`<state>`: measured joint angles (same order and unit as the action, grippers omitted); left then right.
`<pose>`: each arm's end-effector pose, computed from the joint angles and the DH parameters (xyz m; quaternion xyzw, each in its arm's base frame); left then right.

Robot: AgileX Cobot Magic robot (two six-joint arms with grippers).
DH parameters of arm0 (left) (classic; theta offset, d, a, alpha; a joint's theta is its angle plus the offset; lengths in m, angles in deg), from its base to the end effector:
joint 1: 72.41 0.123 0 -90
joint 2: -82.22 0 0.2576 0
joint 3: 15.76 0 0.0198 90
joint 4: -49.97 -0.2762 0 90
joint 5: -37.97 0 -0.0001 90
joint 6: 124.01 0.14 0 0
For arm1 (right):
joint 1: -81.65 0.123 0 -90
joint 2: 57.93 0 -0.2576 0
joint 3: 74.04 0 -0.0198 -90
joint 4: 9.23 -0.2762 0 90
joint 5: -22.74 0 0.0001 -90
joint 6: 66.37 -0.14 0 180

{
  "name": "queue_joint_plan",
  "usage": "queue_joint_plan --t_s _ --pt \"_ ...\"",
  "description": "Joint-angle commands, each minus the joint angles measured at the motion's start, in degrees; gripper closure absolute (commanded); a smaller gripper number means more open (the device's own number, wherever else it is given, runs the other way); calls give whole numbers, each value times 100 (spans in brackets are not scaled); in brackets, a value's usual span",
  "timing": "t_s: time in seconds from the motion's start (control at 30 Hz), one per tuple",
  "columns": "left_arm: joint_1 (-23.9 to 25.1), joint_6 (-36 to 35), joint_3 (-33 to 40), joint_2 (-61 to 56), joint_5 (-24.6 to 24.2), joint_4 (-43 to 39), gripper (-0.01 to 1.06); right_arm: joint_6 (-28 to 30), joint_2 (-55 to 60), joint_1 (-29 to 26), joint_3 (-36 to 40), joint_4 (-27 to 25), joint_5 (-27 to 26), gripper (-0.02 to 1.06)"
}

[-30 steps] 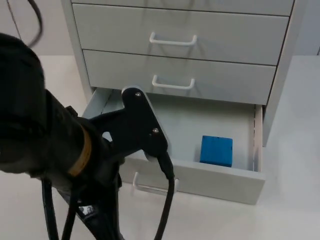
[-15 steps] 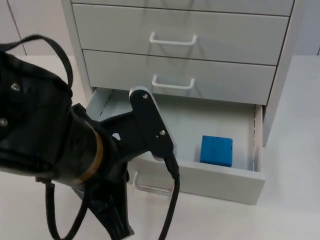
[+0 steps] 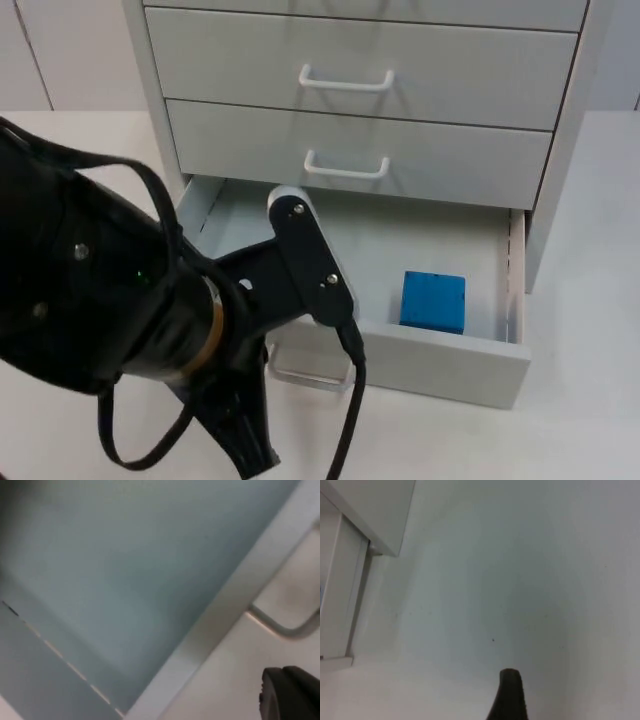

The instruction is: Open the drawer with the left hand, place the block into the drawer with the right hand, then close the drawer with the left hand.

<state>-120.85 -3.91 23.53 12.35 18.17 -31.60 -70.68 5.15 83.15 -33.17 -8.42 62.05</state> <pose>0.2390 -0.1987 0.0202 0.5129 0.8091 0.1051 0.2670 0.2398 0.0050 0.1931 0.0195 0.9488 0.0100 0.3150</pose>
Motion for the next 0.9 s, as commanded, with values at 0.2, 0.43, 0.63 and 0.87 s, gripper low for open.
queue_joint_plan --t_s 0.2,0.43,0.63,0.87 --pt "-16 -1048 -26 258 -113 -1239 105 8 -49 39 -38 36 -116 42" --pt "-16 -1775 -164 566 -483 -1838 105 8 -49 39 -38 24 -140 42" --pt "-16 -1839 -434 660 -763 -1838 105 8 -49 39 -38 33 -139 42" --pt "-16 -1797 -980 739 -784 -1838 105 8 -49 39 -38 33 -139 42"
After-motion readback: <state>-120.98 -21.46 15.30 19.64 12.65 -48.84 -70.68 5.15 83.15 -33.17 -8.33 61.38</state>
